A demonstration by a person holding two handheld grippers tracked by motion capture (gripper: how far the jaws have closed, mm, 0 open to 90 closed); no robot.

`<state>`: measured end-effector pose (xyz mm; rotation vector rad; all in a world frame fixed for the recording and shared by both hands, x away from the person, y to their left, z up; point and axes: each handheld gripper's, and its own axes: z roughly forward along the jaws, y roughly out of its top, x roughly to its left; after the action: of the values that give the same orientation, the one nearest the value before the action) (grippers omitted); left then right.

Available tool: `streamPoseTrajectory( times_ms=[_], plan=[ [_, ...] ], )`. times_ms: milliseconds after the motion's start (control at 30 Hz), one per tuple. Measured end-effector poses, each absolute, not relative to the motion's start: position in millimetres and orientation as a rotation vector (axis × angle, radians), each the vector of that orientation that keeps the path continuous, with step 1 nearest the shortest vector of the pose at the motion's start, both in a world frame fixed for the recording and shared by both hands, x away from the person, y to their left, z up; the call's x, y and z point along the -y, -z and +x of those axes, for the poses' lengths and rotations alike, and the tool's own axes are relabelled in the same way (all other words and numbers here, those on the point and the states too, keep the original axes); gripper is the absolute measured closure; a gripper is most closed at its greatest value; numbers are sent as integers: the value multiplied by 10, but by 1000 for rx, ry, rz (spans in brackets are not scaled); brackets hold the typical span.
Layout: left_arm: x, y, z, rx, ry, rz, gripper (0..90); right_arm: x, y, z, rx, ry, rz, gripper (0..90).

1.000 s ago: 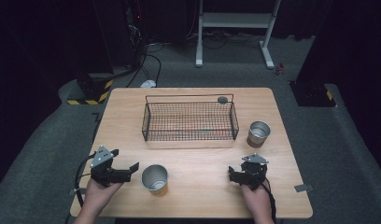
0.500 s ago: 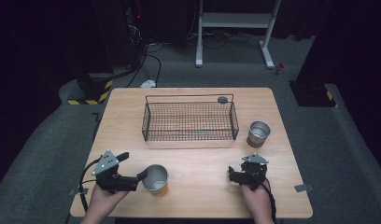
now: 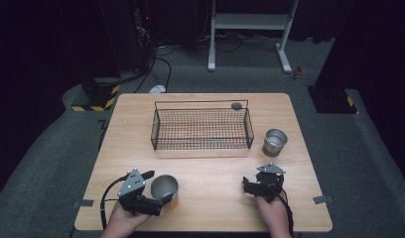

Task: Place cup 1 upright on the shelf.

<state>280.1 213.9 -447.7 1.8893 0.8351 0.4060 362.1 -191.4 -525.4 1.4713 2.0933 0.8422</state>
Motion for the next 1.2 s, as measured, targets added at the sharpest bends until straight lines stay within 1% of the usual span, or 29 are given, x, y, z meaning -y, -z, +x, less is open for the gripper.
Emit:
streamPoseTrajectory(
  times_ms=[367,400,833,867,1133,1200],
  plan=[
    [-2088,4525,2790,-828,-410,1900,0,1913,5254,3621,-2093,-842,1471,87],
    [-2083,4536,2796,-831,-424,1909,0,1914,5254,3621,-2094,-842,1471,88],
    [-2030,4754,2800,-849,-400,1952,5,1917,5254,3621,-2097,-841,1463,87],
    [-2038,4760,2800,-840,-424,1956,5,1914,5253,3618,-2094,-842,1471,88],
    [-2082,4789,2755,-831,-419,1937,6,1917,5255,3621,-2096,-842,1461,88],
    [-2093,4784,2740,-829,-443,1922,18,1915,5254,3619,-2096,-842,1467,87]
  ],
)
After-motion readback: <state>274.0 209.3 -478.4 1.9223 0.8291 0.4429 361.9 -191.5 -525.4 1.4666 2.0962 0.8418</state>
